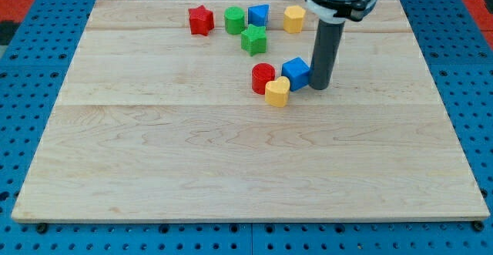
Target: Move blue cube on top of red circle
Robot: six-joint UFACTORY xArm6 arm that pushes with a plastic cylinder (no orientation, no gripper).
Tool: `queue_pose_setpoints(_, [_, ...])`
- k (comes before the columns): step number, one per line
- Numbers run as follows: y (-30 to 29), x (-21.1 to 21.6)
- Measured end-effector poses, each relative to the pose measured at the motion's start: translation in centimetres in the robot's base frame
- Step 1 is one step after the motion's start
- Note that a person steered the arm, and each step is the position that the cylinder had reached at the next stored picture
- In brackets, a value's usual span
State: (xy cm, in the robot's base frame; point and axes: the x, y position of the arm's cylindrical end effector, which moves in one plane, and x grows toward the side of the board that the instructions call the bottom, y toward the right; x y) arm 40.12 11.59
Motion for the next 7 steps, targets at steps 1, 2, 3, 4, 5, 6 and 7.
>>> queue_pose_setpoints(1, [0.3, -1.7])
queue_pose_setpoints(2, [-0.7, -1.6])
queue_pose_setpoints(3, [-0.7, 1.1])
queue_pose_setpoints(4, [-1.4, 1.1])
queue_pose_setpoints(5, [-2.6, -0.3])
queue_pose_setpoints(6, [-2.8, -1.8])
queue_pose_setpoints(7, [-2.4, -2.6])
